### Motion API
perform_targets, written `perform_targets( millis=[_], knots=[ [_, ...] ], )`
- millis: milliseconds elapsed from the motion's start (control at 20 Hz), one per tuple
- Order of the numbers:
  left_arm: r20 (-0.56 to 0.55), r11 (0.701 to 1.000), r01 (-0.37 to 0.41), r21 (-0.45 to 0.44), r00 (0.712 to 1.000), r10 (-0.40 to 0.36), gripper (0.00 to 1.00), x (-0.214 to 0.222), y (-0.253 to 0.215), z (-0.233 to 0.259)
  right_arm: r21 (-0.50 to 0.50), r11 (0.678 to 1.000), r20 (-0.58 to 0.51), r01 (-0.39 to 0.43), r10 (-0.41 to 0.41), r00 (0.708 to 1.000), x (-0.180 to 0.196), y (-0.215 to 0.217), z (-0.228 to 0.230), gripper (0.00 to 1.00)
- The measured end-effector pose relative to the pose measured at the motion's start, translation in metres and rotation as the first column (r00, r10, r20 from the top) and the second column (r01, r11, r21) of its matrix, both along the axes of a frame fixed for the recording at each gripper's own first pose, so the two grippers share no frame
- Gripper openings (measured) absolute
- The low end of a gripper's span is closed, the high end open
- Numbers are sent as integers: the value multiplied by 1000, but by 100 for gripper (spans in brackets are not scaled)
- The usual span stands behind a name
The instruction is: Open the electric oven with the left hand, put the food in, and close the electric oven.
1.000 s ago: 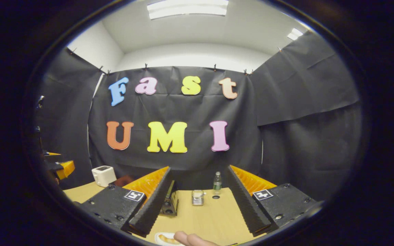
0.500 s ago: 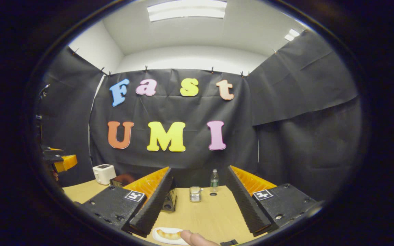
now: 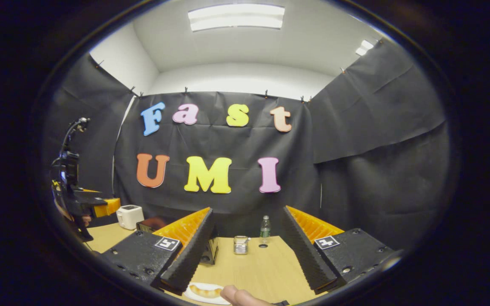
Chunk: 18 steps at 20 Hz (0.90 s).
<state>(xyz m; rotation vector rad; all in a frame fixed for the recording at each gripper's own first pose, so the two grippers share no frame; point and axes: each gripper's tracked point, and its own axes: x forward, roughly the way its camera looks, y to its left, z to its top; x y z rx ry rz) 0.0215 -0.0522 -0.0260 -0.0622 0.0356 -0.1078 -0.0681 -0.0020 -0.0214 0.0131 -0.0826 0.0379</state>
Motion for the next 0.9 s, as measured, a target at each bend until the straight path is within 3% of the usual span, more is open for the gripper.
perform_targets(
  millis=[250,400,600,650,700,900],
  knots=[
    [-75,997,74,-26,994,-75,95,53,-35,-41,-7,1000,-30,0,0,1000,9,-7,-22,100],
    [-122,997,78,-21,989,-80,95,88,-48,-68,8,1000,-46,17,-17,999,19,-15,-34,99],
    [-169,995,98,-36,980,-103,95,126,-64,-98,48,993,-53,106,-104,993,31,-34,-44,98],
    [-185,995,95,-40,978,-101,100,134,-66,-105,42,994,-64,97,-95,993,33,-30,-49,98],
    [-201,994,96,-44,974,-103,95,140,-68,-114,36,995,-80,92,-89,993,36,-30,-55,98],
    [-260,991,122,-54,957,-132,93,156,-82,-140,19,999,-87,42,-40,995,41,-20,-60,97]
  ],
)
